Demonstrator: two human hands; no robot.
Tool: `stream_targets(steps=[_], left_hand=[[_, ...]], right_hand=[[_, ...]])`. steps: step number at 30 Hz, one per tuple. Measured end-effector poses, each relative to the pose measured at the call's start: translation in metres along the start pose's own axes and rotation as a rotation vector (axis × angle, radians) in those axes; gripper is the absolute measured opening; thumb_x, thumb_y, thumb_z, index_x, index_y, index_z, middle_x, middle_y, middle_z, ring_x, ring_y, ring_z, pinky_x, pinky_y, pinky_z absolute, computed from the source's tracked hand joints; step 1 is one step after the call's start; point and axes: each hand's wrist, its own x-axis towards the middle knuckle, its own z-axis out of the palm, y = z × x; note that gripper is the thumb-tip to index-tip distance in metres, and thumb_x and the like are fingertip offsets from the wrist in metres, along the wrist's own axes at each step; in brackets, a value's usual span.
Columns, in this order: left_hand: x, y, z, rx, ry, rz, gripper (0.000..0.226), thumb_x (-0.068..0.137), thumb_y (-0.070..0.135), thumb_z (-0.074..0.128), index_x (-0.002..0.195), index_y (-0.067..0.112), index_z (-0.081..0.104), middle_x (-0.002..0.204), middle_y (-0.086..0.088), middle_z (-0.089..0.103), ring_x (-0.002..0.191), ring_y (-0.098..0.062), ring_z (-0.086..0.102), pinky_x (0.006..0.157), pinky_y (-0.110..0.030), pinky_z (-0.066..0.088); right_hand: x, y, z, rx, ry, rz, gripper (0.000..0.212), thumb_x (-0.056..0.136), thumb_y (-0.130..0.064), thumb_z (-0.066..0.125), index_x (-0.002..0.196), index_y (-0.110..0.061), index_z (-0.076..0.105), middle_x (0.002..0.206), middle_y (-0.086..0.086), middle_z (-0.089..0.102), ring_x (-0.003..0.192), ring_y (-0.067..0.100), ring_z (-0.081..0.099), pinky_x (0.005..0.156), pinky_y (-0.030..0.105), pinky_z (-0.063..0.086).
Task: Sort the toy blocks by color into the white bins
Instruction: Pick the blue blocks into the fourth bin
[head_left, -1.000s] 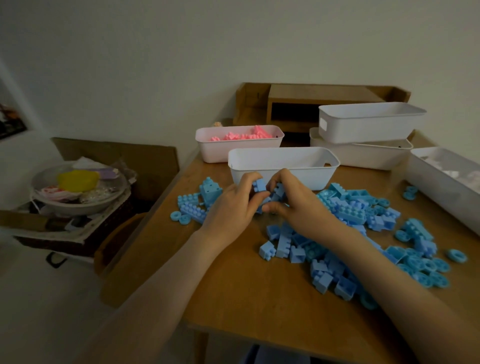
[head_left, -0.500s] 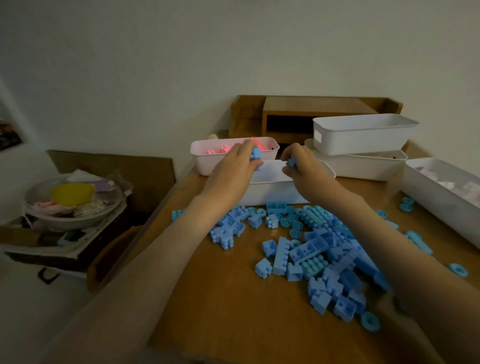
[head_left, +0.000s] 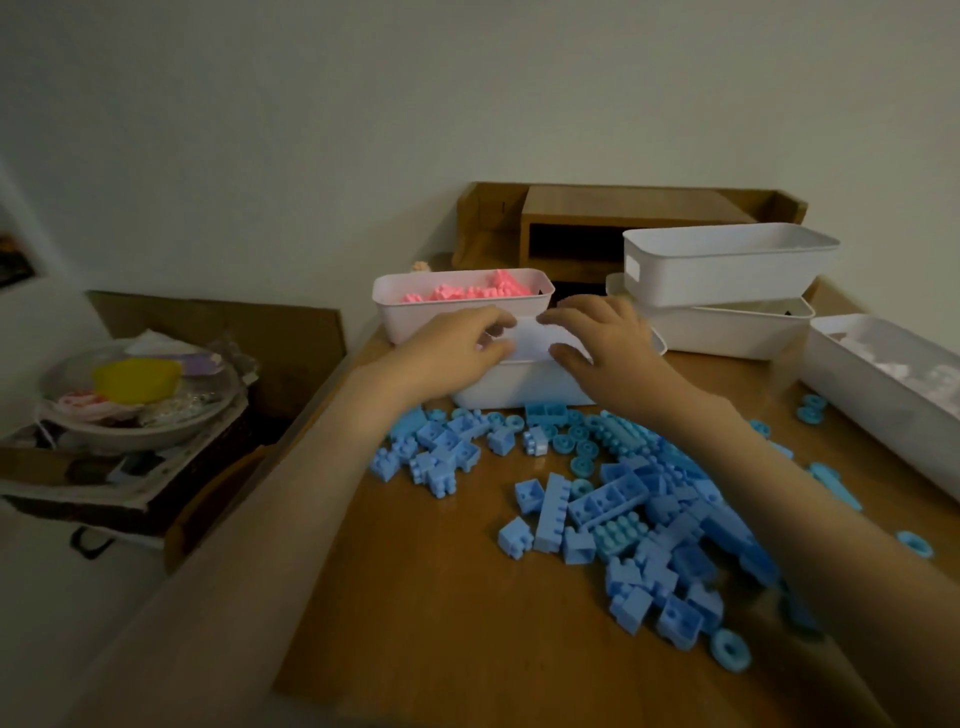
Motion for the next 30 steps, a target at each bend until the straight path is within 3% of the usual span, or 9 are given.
stream_targets(steps=[4,6,9,12,15,18,22,25,30], left_hand=[[-0.064,-0.030,-0.004,0.035,0.161,0.166,0.032,0.084,0.030,0.057,0.115,0.034,0.056,0.114,0.014,0.055,0.106,-0.004,0.050,0.088,-0.024,0.043],[-0.092,-0.044,0.003,0.132,0.179,0.212,0.033,0.079,0.038,0.054,0.111,0.033,0.057,0.111,0.013,0.052,0.103,-0.005,0.047,0.087,-0.026,0.037],[-0.113,-0.057,0.012,0.311,0.246,0.262,0.042,0.078,0.049,0.050,0.114,0.027,0.055,0.110,0.007,0.048,0.102,-0.011,0.044,0.083,-0.030,0.030],[-0.116,-0.066,0.015,0.370,0.354,0.224,0.049,0.077,0.054,0.050,0.113,0.021,0.053,0.107,0.002,0.045,0.097,-0.013,0.042,0.078,-0.029,0.026],[-0.115,-0.071,0.016,0.353,0.424,0.133,0.044,0.076,0.050,0.049,0.104,0.016,0.051,0.102,-0.001,0.046,0.091,-0.014,0.043,0.076,-0.027,0.031],[-0.116,-0.074,0.017,0.320,0.367,0.068,0.036,0.073,0.044,0.051,0.097,0.018,0.050,0.097,0.003,0.047,0.090,-0.014,0.044,0.071,-0.026,0.034],[-0.118,-0.074,0.020,0.398,0.167,0.088,0.044,0.070,0.049,0.039,0.104,0.024,0.054,0.099,0.009,0.050,0.099,-0.014,0.039,0.077,-0.029,0.041],[-0.118,-0.071,0.022,0.294,0.150,0.182,0.033,0.076,0.043,0.046,0.102,0.024,0.056,0.096,0.009,0.051,0.096,-0.008,0.036,0.078,-0.028,0.041],[-0.115,-0.071,0.024,0.271,0.191,0.273,0.023,0.082,0.040,0.057,0.099,0.024,0.061,0.096,0.012,0.056,0.094,-0.005,0.040,0.078,-0.028,0.041]], right_hand=[[-0.020,-0.017,-0.001,0.119,-0.151,-0.137,0.023,0.094,-0.018,0.051,0.116,-0.018,0.058,0.113,0.004,0.056,0.106,0.021,0.045,0.088,0.026,0.032],[-0.025,-0.025,0.005,0.117,-0.300,-0.152,0.024,0.093,-0.020,0.053,0.117,-0.017,0.056,0.114,0.004,0.056,0.106,0.019,0.046,0.088,0.023,0.033],[-0.031,-0.037,0.015,0.076,-0.456,-0.078,0.038,0.092,-0.029,0.055,0.129,-0.023,0.046,0.125,0.002,0.048,0.115,0.019,0.040,0.099,0.030,0.035],[-0.037,-0.042,0.025,0.014,-0.435,-0.078,0.044,0.090,-0.029,0.059,0.131,-0.023,0.043,0.125,0.002,0.044,0.115,0.020,0.034,0.099,0.030,0.033],[-0.040,-0.040,0.028,0.042,-0.364,-0.054,0.038,0.087,-0.021,0.062,0.122,-0.019,0.048,0.119,0.004,0.045,0.106,0.017,0.034,0.092,0.025,0.031],[-0.041,-0.035,0.029,0.021,-0.330,-0.046,0.033,0.087,-0.023,0.062,0.118,-0.018,0.054,0.120,0.004,0.046,0.105,0.017,0.036,0.093,0.026,0.033],[-0.043,-0.036,0.028,0.088,-0.375,-0.026,0.036,0.088,-0.027,0.061,0.123,-0.023,0.053,0.118,0.000,0.047,0.113,0.019,0.041,0.095,0.028,0.036],[-0.043,-0.040,0.029,0.130,-0.448,-0.080,0.041,0.093,-0.021,0.055,0.132,-0.028,0.048,0.112,-0.001,0.047,0.108,0.017,0.044,0.088,0.021,0.034],[-0.041,-0.041,0.030,0.106,-0.486,-0.105,0.036,0.094,-0.019,0.054,0.130,-0.025,0.051,0.123,0.004,0.052,0.117,0.019,0.044,0.097,0.027,0.036]])
